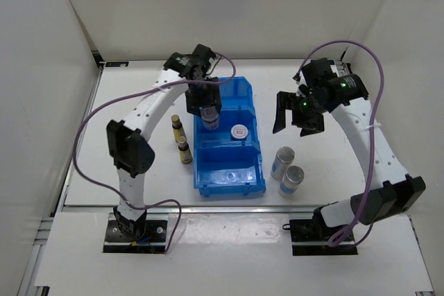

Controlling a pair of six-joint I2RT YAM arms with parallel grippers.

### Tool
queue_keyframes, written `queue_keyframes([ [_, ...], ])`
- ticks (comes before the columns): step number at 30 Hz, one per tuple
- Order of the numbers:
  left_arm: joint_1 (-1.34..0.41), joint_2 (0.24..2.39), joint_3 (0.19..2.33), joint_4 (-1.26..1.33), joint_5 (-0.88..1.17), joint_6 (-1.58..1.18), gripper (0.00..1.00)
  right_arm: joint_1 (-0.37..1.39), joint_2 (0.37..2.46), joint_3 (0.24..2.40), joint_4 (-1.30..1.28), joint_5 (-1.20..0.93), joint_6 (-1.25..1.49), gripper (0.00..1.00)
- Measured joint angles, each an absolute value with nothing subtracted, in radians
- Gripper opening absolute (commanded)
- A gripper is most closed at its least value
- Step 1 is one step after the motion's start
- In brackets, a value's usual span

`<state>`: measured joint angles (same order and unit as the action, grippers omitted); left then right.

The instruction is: Organize the condiment bottles

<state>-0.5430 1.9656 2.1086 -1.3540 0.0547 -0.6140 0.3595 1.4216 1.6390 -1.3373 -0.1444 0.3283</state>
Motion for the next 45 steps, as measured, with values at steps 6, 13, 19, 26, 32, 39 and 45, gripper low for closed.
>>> queue_keyframes([
  [6, -0.570, 2.056, 2.070, -1.353, 0.036, -0.614, 0.11, 0.339, 1.327, 1.604, -1.340, -0.138, 0.325, 1.00],
  [13, -0.575, 2.084, 2.048, -1.318, 0.035, -0.614, 0.19, 0.336, 1.271, 1.538, -1.339, -0.136, 0.333, 1.00],
  [19, -0.573, 2.188, 2.021, -1.258, 0.083, -0.615, 0.24, 0.336, 1.248, 1.465, -1.342, -0.120, 0.345, 1.00],
  [26, -0.570, 2.188, 2.022, -1.244, 0.111, -0.619, 0.62, 0.344, 1.225, 1.434, -1.338, -0.103, 0.360, 1.00],
  [32, -0.568, 2.188, 2.018, -1.237, 0.117, -0.625, 1.00, 0.374, 1.224, 1.350, -1.338, -0.088, 0.373, 1.00],
  [39, -0.550, 2.153, 2.002, -1.237, 0.118, -0.638, 1.00, 0.434, 1.274, 1.303, -1.334, -0.061, 0.391, 1.00],
  [45, -0.528, 1.974, 2.009, -1.237, 0.116, -0.634, 1.00, 0.455, 1.336, 1.284, -1.303, -0.027, 0.405, 1.00],
])
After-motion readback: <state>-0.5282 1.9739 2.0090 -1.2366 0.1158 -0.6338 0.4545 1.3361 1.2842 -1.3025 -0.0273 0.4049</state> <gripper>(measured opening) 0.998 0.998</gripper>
